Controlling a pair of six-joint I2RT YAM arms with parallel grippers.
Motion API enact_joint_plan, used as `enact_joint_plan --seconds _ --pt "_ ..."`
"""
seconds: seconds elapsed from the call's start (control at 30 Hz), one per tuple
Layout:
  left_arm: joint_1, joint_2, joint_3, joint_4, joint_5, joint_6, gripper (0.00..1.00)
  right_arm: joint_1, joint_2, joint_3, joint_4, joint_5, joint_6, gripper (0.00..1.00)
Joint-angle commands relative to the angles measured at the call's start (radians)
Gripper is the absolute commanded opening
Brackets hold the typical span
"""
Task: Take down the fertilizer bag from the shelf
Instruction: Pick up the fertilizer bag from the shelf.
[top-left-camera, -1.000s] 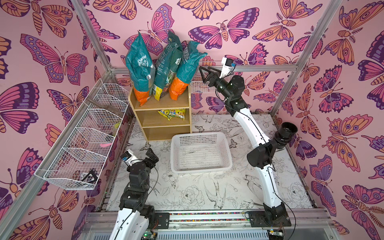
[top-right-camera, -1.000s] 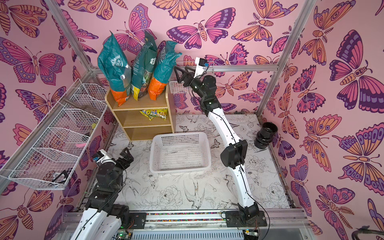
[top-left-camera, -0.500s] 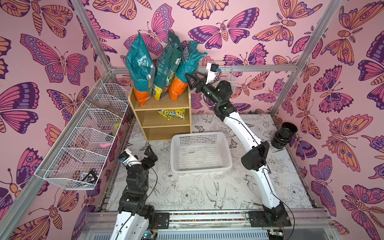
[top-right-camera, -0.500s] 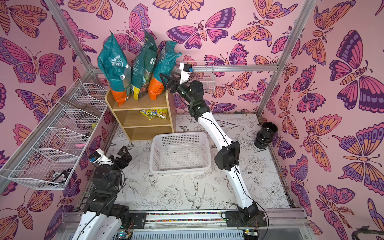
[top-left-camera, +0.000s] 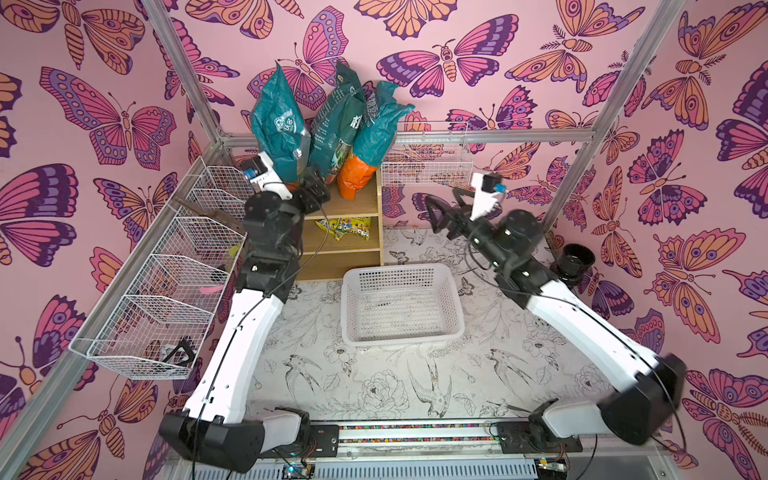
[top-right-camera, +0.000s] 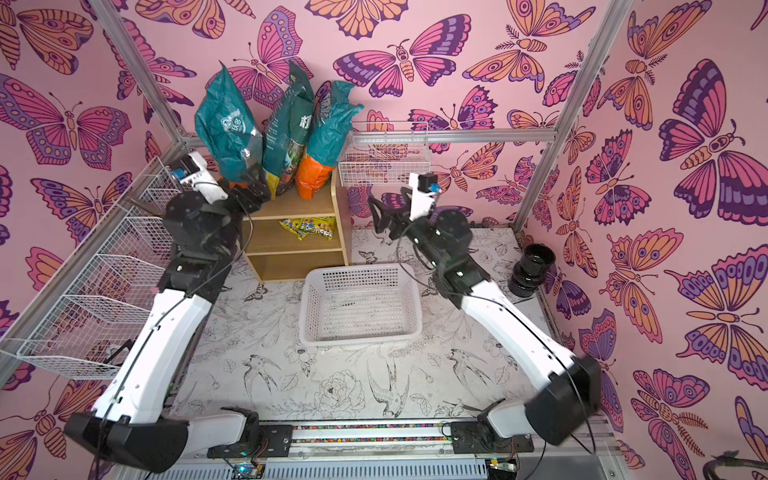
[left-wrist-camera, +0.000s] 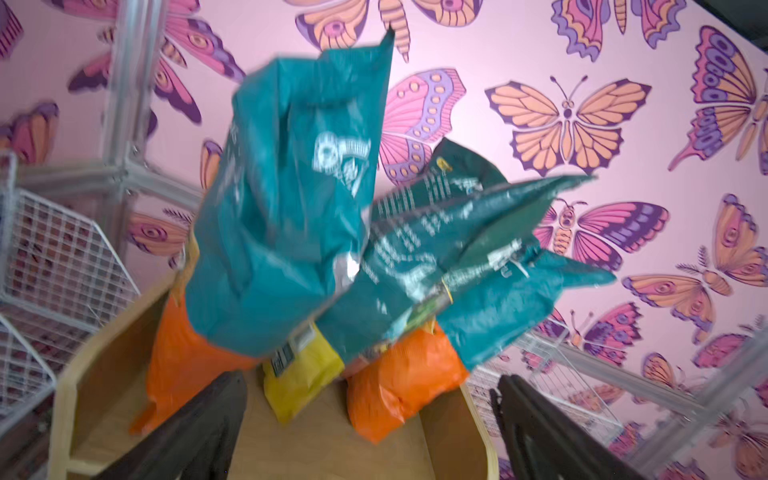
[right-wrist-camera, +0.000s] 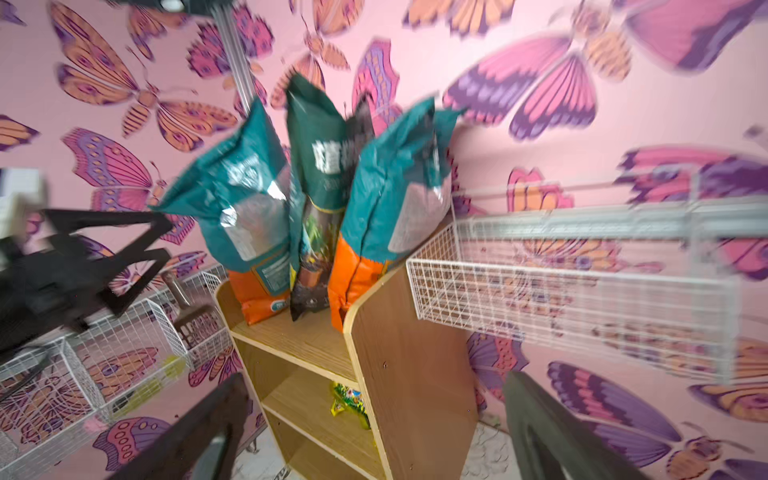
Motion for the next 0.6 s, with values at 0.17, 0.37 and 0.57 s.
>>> enact_joint_plan --seconds 0.17,0.37,0.57 --pt "0.0 0.316 0.355 -0.091 -0.298 0.338 1.0 0.004 -0.286 -0.31 -0.133 0.022 -0.135 1.0" --pt "0.02 0.438 0.487 -0.088 -0.493 0.508 1.0 0.003 -0.419 -0.418 -0.145 -0.003 -0.15 0.99" --pt "0.081 0.392 0.44 -0.092 -0.398 0.41 0.89 0.003 -0.447 -0.425 -0.152 -0.03 -0.144 0.99"
